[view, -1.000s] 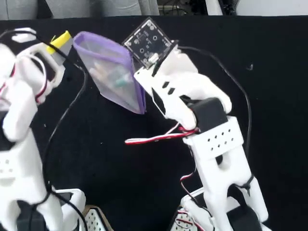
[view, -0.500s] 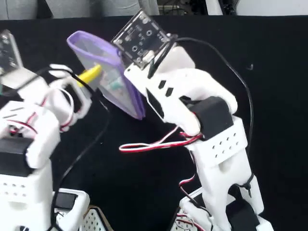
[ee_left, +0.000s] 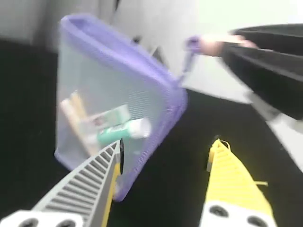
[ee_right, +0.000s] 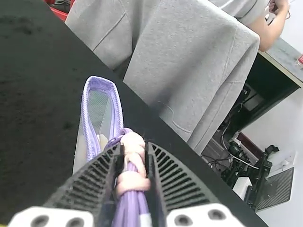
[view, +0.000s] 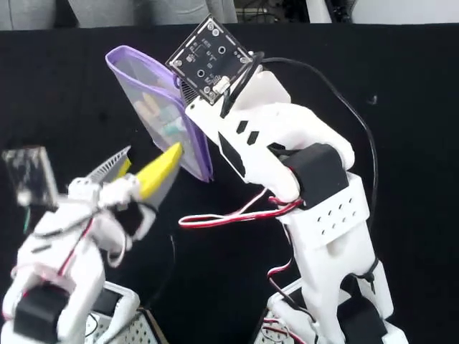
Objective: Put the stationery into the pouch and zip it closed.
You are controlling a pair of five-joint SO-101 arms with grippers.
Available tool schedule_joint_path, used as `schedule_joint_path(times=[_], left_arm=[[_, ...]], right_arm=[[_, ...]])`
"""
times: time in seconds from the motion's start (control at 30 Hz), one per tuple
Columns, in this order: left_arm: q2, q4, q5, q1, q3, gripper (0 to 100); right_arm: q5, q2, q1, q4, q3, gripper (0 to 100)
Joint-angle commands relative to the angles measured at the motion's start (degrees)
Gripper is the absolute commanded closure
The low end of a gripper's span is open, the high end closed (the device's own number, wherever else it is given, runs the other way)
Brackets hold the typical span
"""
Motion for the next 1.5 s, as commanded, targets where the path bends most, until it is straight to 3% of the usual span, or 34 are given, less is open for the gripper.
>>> schedule_joint_path(times=[0.0, 0.23, 0.57, 0.93, 1.37, 1.47], left_arm=[[-5.9, -6.0, -2.3, 4.4, 5.7, 70], [-3.1, -11.7, -2.3, 4.9, 11.1, 71], [-2.7, -14.3, -1.9, -6.4, 12.4, 71], [-2.9, -20.3, -2.3, -6.0, 18.6, 71], [-3.0, -20.2, -2.6, -6.0, 18.8, 92], [-3.0, -20.2, -5.5, -6.0, 18.7, 95]], right_arm=[[0.4, -0.7, -1.7, 0.0, -3.6, 98.7], [0.4, -0.7, -7.1, 1.8, -3.6, 98.7], [0.4, -0.7, -10.7, 3.3, -3.8, 98.7], [0.4, -0.7, -12.0, 6.2, -5.9, 98.7], [2.5, -4.3, -11.7, 6.4, -5.4, 98.7], [3.1, -4.3, -11.4, 6.3, -5.4, 98.7]])
